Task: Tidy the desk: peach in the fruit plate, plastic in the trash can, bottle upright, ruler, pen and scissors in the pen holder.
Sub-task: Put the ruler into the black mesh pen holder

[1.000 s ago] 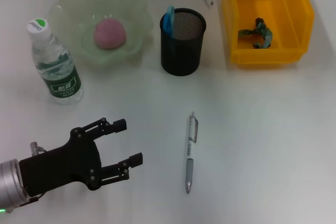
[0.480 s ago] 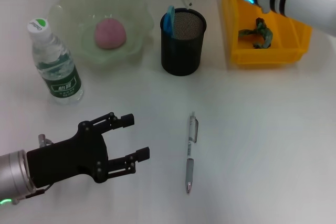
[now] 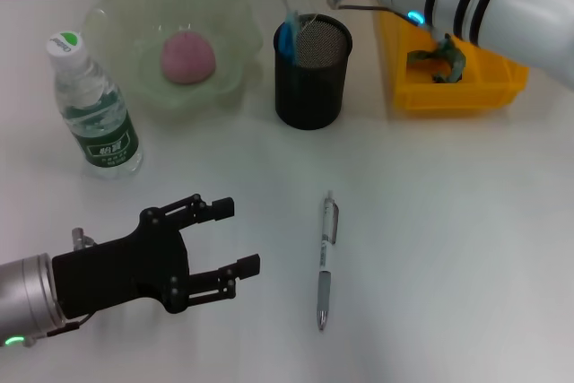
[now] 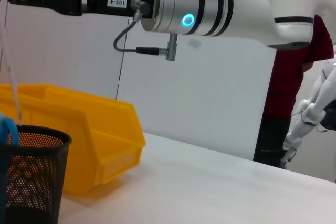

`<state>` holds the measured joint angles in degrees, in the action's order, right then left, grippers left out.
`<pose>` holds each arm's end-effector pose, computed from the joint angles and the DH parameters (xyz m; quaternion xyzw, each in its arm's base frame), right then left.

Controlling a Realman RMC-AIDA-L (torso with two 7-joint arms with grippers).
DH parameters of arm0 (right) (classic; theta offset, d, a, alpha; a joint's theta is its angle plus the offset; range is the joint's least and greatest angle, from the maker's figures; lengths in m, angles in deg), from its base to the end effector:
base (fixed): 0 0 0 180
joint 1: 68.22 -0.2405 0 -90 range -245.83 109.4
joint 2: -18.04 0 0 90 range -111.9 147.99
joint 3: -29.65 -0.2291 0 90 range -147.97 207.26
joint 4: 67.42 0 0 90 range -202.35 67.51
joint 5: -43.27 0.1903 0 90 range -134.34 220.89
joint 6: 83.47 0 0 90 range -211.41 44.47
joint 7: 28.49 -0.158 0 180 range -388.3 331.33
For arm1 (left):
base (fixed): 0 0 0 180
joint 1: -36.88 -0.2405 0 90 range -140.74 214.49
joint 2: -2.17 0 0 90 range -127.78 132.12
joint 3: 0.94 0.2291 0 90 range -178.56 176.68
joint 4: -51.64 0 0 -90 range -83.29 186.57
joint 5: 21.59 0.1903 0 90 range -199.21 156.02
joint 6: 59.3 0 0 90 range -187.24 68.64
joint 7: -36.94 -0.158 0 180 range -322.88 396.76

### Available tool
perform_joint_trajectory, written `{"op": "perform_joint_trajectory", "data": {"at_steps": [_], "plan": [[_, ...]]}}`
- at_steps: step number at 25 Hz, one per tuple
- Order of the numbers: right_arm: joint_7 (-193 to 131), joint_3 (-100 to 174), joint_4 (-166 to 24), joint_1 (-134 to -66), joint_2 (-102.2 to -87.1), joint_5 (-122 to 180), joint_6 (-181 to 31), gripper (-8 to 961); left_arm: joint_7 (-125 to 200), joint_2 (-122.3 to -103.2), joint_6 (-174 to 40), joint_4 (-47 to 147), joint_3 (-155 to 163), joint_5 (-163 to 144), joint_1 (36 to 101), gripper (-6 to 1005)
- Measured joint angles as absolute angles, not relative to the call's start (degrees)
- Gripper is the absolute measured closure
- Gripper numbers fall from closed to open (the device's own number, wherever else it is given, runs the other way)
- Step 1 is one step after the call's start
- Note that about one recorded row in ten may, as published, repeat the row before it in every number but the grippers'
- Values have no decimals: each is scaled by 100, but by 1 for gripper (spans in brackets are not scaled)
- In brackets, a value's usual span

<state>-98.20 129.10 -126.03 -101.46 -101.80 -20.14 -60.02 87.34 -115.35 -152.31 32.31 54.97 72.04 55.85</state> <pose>0.0742 0.3924 -0.0394 -0.8894 0.0683 0.2596 0.3701 -0.2520 0.2245 -0.0366 -0.9242 -0.1559 -0.3261 0.1231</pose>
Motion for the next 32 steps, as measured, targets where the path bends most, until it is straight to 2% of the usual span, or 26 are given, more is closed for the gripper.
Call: {"op": "perform_joint_trajectory", "data": {"at_steps": [32], "plan": [[-9700,12925,-11774,-10074,-10184,-1633,-5600,447,8715,-11578,-15281,3168,5496,7209,5610,197]]}}
